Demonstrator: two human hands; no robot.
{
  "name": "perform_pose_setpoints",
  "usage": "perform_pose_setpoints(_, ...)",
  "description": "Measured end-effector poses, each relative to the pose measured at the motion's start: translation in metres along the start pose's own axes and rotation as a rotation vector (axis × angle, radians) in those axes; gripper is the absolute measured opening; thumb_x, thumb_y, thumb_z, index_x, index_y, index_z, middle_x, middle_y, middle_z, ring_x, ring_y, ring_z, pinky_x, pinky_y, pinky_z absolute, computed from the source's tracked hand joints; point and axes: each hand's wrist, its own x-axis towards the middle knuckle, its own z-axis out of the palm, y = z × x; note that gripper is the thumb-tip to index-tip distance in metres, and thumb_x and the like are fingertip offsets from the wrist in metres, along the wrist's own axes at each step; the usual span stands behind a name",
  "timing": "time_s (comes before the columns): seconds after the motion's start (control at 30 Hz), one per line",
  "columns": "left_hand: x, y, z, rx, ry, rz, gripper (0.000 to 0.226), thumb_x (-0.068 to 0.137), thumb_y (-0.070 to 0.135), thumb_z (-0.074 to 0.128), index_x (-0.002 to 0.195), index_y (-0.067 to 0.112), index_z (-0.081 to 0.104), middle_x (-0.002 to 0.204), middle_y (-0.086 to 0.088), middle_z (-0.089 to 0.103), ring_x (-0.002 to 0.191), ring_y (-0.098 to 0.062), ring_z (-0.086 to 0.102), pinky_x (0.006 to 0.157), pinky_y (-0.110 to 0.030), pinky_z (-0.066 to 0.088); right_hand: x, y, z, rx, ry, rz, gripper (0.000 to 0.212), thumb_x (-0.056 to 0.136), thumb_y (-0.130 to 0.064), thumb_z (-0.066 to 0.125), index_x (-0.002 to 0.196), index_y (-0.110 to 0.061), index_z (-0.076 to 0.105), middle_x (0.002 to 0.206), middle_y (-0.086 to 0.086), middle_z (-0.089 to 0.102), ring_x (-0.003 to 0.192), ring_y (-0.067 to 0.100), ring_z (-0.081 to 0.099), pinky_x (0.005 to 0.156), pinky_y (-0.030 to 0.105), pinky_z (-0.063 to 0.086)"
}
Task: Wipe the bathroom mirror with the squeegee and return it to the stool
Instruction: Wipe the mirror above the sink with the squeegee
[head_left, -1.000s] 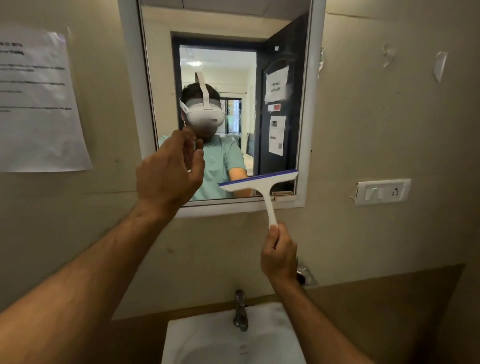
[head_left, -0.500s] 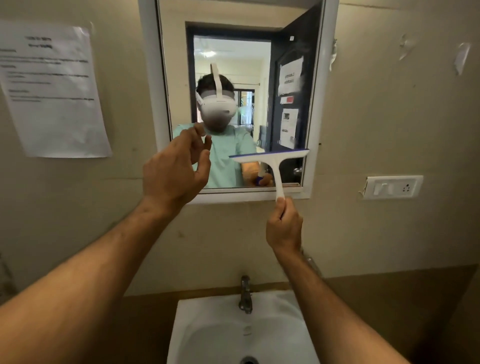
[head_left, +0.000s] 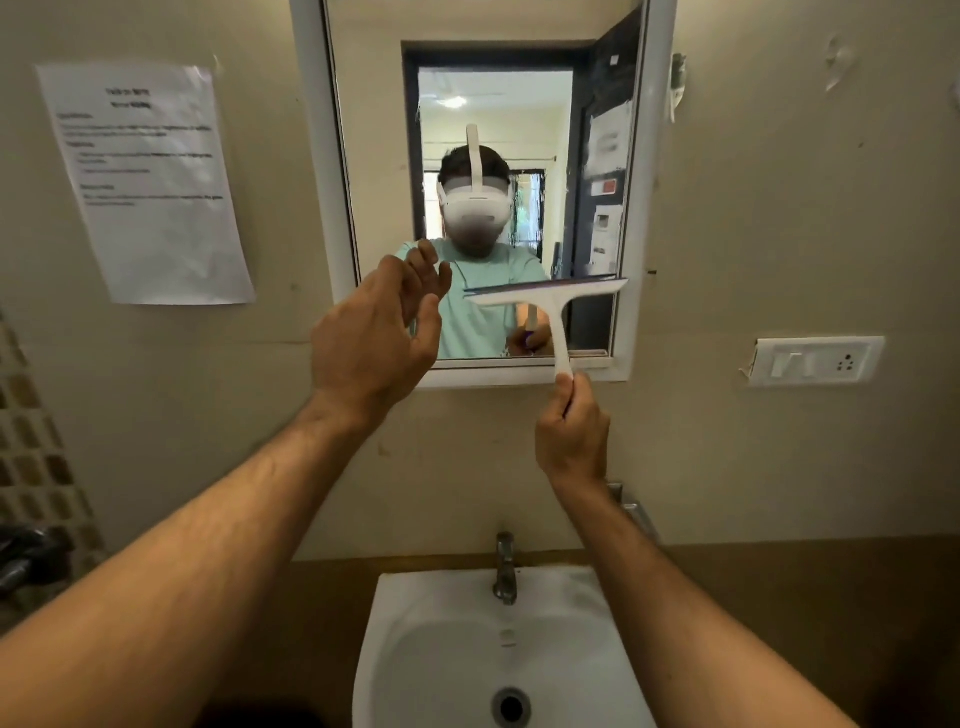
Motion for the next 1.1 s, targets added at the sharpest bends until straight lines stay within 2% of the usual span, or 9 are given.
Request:
perform_pose_setpoints(0.1, 0.000, 0.003, 0.002, -0.015, 0.001, 0.002, 0.025, 0.094, 0.042, 0.050, 0.105, 0.020, 0.053, 0.080, 0.011, 0.051, 0.063, -0.018, 0.053, 0.055, -0.030, 0.045, 0.000, 0.005, 0.003, -0.019, -0.020, 0.037, 0.025, 0.105, -0.037, 0.034, 0.094, -0.023, 0.053, 0.059, -0.009, 0.046, 0.056, -0.005, 0.054, 0.040, 0.011, 0.037)
perform_pose_setpoints(0.17, -0.002, 0.002, 0.005, -0.021, 0.001, -0.003, 0.024, 0.095, 0.041, 0.050, 0.106, 0.020, 0.052, 0.080, 0.011, 0.050, 0.063, -0.018, 0.054, 0.055, -0.030, 0.047, -0.014, 0.018, 0.003, -0.057, -0.047, 0.070, 0.025, 0.105, -0.035, 0.036, 0.087, -0.026, 0.050, 0.058, -0.008, 0.046, 0.049, 0.004, 0.052, 0.037, 0.016, 0.031)
perform_pose_setpoints(0.33, -0.009, -0.003, 0.007, -0.022, -0.006, -0.002, 0.024, 0.095, 0.042, 0.049, 0.106, 0.020, 0.052, 0.080, 0.009, 0.053, 0.062, -0.018, 0.055, 0.053, -0.032, 0.050, -0.051, 0.039, -0.005, -0.120, -0.064, 0.123, 0.029, 0.102, -0.040, 0.033, 0.080, -0.028, 0.047, 0.058, -0.008, 0.048, 0.049, 0.010, 0.046, 0.047, 0.025, 0.028)
perform_pose_setpoints(0.5, 0.008, -0.002, 0.000, 0.008, 0.015, 0.005, 0.025, 0.094, 0.043, 0.050, 0.104, 0.021, 0.052, 0.084, 0.008, 0.052, 0.071, -0.018, 0.053, 0.058, -0.035, 0.049, -0.011, -0.006, -0.011, -0.032, -0.003, -0.025, 0.028, 0.101, -0.039, 0.032, 0.086, -0.023, 0.051, 0.057, -0.009, 0.045, 0.045, 0.006, 0.048, 0.037, 0.013, 0.027)
perform_pose_setpoints(0.6, 0.026, -0.001, -0.005, 0.012, 0.050, 0.027, 0.026, 0.094, 0.045, 0.049, 0.106, 0.021, 0.052, 0.088, 0.006, 0.053, 0.076, -0.018, 0.053, 0.059, -0.034, 0.048, 0.037, -0.046, -0.006, -0.024, 0.050, -0.075, 0.039, 0.102, -0.037, 0.031, 0.099, -0.010, 0.058, 0.061, -0.014, 0.046, 0.050, 0.003, 0.044, 0.044, 0.016, 0.024)
perform_pose_setpoints(0.77, 0.054, 0.001, -0.014, 0.028, 0.114, 0.028, 0.021, 0.097, 0.038, 0.043, 0.105, 0.020, 0.051, 0.088, 0.007, 0.051, 0.076, -0.018, 0.054, 0.061, -0.033, 0.044, 0.091, -0.079, 0.001, -0.023, 0.019, -0.009, 0.038, 0.102, -0.042, 0.030, 0.095, -0.019, 0.059, 0.076, -0.005, 0.056, 0.069, 0.018, 0.054, 0.056, 0.026, 0.034)
perform_pose_setpoints(0.93, 0.069, -0.003, -0.018, -0.008, 0.147, 0.046, 0.023, 0.100, 0.039, 0.041, 0.111, 0.019, 0.043, 0.086, 0.004, 0.049, 0.072, -0.017, 0.052, 0.059, -0.030, 0.036, 0.054, -0.033, 0.000, -0.082, -0.038, -0.016, 0.045, 0.104, -0.044, 0.027, 0.118, -0.013, 0.058, 0.072, -0.009, 0.055, 0.062, 0.014, 0.056, 0.048, 0.021, 0.032)
perform_pose_setpoints(1.03, 0.076, -0.007, -0.019, 0.005, 0.152, 0.028, 0.027, 0.100, 0.042, 0.043, 0.114, 0.018, 0.041, 0.090, 0.002, 0.048, 0.074, -0.019, 0.051, 0.061, -0.033, 0.039, 0.026, -0.013, -0.007, -0.108, -0.076, -0.026, 0.050, 0.099, -0.053, 0.023, 0.109, -0.018, 0.057, 0.067, -0.007, 0.054, 0.054, 0.014, 0.055, 0.043, 0.022, 0.036)
perform_pose_setpoints(1.1, 0.081, -0.008, -0.019, 0.013, 0.152, 0.025, 0.029, 0.100, 0.044, 0.042, 0.115, 0.018, 0.041, 0.091, 0.002, 0.048, 0.075, -0.019, 0.051, 0.061, -0.032, 0.038, 0.034, -0.020, -0.011, -0.103, -0.063, -0.037, 0.044, 0.101, -0.049, 0.026, 0.103, -0.018, 0.057, 0.069, -0.003, 0.057, 0.059, 0.023, 0.059, 0.045, 0.031, 0.044)
